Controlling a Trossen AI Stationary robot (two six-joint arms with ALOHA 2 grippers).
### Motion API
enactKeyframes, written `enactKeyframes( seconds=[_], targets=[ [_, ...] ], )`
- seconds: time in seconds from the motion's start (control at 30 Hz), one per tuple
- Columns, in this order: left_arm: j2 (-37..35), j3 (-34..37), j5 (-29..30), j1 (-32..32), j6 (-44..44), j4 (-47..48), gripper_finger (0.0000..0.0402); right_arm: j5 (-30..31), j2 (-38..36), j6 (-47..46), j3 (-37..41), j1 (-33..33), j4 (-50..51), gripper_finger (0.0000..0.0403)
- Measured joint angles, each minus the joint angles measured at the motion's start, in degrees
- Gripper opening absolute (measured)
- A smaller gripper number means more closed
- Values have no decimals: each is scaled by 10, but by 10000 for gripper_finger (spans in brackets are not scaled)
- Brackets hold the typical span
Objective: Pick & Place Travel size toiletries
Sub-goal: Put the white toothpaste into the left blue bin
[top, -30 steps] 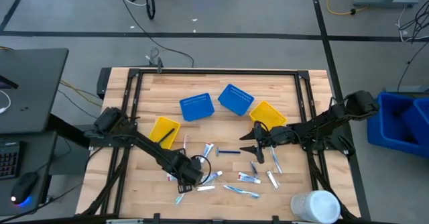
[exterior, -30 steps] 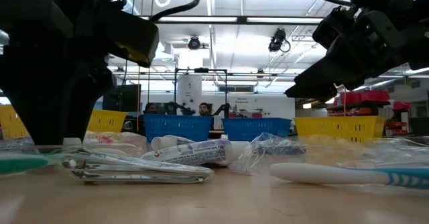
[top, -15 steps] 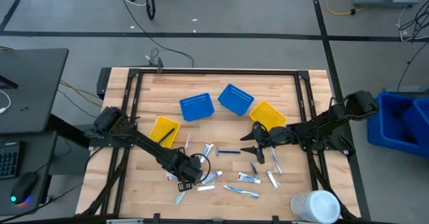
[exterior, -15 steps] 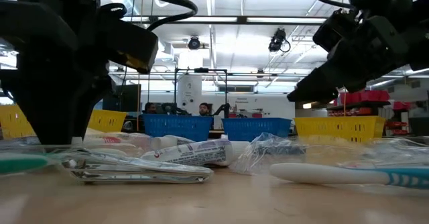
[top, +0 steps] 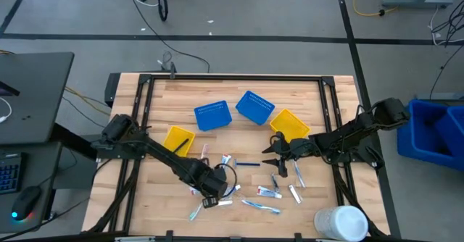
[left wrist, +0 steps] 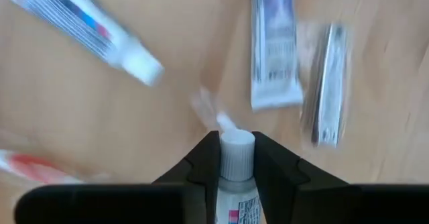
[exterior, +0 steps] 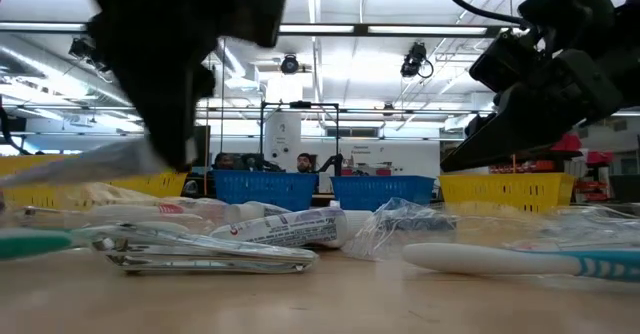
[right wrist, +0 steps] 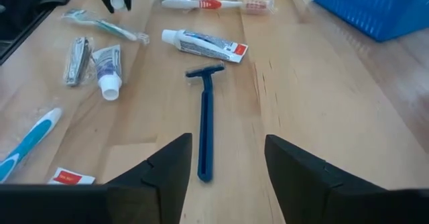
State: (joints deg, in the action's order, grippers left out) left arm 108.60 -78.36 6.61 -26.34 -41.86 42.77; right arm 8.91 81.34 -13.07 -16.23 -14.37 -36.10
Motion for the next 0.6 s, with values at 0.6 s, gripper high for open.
enactKeyframes(
  seconds=[0.6],
  targets=[
    [-2, -145, 99, 170, 149, 140, 72, 0, 0, 0, 0, 0, -1, 176]
  ],
)
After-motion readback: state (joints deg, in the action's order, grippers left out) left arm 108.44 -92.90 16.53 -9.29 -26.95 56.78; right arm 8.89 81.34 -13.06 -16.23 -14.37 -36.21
